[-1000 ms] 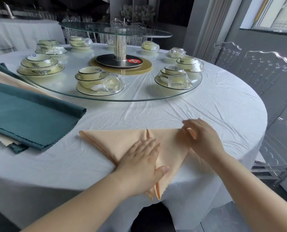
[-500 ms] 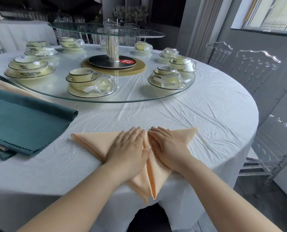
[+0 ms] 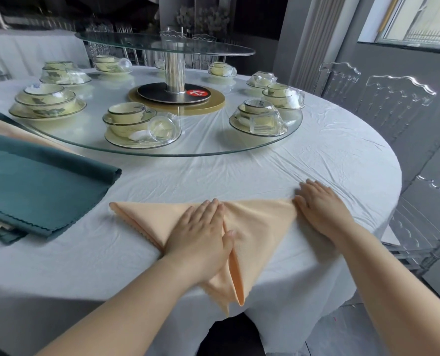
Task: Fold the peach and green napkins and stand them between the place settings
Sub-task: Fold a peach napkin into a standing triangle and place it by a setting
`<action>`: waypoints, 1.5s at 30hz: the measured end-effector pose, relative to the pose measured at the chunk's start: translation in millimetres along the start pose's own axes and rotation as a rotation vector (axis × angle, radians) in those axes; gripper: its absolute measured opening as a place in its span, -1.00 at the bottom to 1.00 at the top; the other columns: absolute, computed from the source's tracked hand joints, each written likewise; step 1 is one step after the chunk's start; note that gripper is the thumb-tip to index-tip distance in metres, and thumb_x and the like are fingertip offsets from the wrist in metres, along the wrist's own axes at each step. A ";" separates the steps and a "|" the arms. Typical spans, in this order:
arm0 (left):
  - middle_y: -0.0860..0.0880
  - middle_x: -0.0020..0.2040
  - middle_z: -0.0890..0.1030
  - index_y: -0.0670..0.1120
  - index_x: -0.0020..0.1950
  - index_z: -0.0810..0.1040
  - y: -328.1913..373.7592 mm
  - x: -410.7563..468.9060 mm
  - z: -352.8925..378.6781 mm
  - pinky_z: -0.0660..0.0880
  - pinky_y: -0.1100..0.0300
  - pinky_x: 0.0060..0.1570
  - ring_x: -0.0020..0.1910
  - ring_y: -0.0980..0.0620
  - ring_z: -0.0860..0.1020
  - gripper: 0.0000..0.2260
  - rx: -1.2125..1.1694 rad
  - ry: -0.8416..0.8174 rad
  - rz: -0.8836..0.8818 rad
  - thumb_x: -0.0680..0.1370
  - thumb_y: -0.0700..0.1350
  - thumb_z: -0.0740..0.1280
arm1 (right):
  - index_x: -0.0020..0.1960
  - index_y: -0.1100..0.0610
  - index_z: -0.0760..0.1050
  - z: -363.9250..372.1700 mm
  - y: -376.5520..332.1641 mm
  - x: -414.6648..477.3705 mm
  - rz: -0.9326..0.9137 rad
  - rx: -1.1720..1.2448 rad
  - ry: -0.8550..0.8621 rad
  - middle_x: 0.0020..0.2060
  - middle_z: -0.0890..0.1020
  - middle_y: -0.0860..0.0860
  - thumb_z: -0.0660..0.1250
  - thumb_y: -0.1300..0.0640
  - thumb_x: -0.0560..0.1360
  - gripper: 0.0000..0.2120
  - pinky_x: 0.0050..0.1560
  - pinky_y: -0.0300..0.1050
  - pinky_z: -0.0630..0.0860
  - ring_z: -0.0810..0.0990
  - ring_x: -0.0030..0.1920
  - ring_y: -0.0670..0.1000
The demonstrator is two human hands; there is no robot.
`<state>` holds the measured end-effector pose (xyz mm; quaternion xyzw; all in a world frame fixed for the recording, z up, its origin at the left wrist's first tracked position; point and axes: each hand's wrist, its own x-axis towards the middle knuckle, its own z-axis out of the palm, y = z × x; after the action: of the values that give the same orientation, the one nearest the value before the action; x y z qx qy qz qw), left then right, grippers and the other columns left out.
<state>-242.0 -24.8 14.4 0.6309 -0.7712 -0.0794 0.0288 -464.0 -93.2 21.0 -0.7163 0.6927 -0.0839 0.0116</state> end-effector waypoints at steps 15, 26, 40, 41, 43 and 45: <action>-0.02 0.50 0.11 -0.14 0.48 0.10 -11.7 3.2 -7.5 -0.09 0.47 0.28 0.47 0.11 0.06 -0.56 -0.698 0.339 -0.091 0.60 -0.26 0.05 | 0.42 -0.11 0.18 17.0 -110.6 -30.7 -0.472 0.248 -0.170 0.45 0.17 -0.18 0.01 -0.02 0.60 -0.61 0.42 -0.18 -0.16 0.03 0.47 -0.15; 0.00 0.52 -0.22 -0.09 0.50 -0.23 -85.6 -27.8 -9.8 -0.28 0.22 0.40 0.48 0.11 -0.23 -0.39 -0.026 -0.008 -0.263 0.58 0.20 -0.14 | 0.43 -0.14 0.15 21.0 -110.2 -28.9 -0.499 0.145 -0.169 0.46 0.12 -0.21 -0.29 -0.29 0.30 -0.25 0.42 -0.21 -0.15 0.01 0.47 -0.15; -0.18 0.23 0.53 -0.26 0.19 0.54 -107.4 -36.3 -20.7 0.12 0.09 0.34 0.26 -0.15 0.45 -0.40 -0.254 0.618 -0.160 0.46 0.09 -0.07 | 0.43 -0.02 0.17 12.3 -108.8 -28.7 -0.499 0.299 -0.115 0.45 0.18 -0.13 -0.08 -0.15 0.39 -0.38 0.35 -0.36 -0.17 0.05 0.46 -0.15; -0.14 0.26 0.51 -0.23 0.23 0.51 -97.3 -31.1 -23.6 0.08 0.17 0.34 0.30 -0.10 0.42 -0.32 -0.266 0.575 -0.094 0.42 0.14 -0.13 | 0.43 -0.01 0.18 10.3 -107.4 -28.0 -0.495 0.312 -0.104 0.45 0.18 -0.12 -0.09 -0.14 0.40 -0.38 0.33 -0.37 -0.18 0.06 0.46 -0.15; -0.01 0.43 0.31 -0.11 0.41 0.32 -76.7 -21.0 -24.9 -0.09 0.31 0.34 0.43 0.07 0.21 -0.21 -0.235 0.409 -0.023 0.34 0.22 -0.26 | 0.43 0.01 0.20 7.7 -104.0 -27.0 -0.494 0.299 -0.090 0.45 0.19 -0.11 -0.10 -0.11 0.42 -0.40 0.32 -0.38 -0.18 0.06 0.46 -0.14; 0.10 0.51 0.05 -0.01 0.50 0.05 -63.8 -10.7 -17.5 -0.22 0.33 0.35 0.48 0.18 -0.02 -0.36 -0.154 0.254 -0.018 0.48 0.22 -0.25 | 0.43 0.01 0.20 7.8 -100.8 -25.2 -0.496 0.259 -0.119 0.45 0.18 -0.10 -0.08 -0.07 0.52 -0.50 0.35 -0.35 -0.17 0.06 0.47 -0.13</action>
<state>-175.5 -28.0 22.1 0.6386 -0.7474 -0.0582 0.1738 -363.8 -64.8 24.0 -0.8601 0.4778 -0.1298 0.1226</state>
